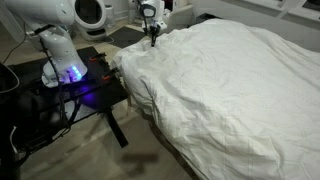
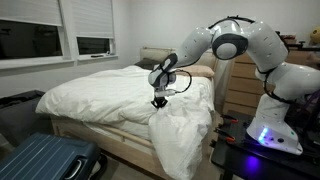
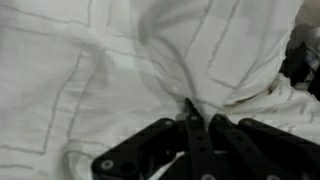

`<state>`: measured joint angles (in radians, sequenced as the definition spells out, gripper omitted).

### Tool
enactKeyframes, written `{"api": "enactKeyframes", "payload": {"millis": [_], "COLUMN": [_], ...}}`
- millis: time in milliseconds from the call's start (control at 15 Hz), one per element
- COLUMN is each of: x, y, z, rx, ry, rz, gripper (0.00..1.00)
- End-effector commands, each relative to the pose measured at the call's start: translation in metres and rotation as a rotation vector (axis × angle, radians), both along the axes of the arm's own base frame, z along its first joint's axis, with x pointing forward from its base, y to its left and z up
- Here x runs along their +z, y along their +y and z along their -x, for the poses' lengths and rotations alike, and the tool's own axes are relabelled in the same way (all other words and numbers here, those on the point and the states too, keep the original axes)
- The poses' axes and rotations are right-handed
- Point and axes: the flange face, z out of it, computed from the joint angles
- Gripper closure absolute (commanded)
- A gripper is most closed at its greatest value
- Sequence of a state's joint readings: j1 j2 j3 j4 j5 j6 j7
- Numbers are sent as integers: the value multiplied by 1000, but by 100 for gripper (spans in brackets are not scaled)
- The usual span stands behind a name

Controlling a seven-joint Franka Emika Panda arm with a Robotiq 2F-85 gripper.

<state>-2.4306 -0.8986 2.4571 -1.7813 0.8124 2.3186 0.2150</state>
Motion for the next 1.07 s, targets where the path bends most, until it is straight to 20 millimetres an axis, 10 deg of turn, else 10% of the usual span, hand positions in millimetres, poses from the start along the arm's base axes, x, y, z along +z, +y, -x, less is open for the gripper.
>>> {"api": "enactKeyframes", "payload": {"millis": [0, 1000], "x": [2, -12], "y": [2, 130], "z": [-4, 19], "rx": [9, 482], "ry": [98, 278], "rz": [-34, -45], "gripper": [99, 99]}}
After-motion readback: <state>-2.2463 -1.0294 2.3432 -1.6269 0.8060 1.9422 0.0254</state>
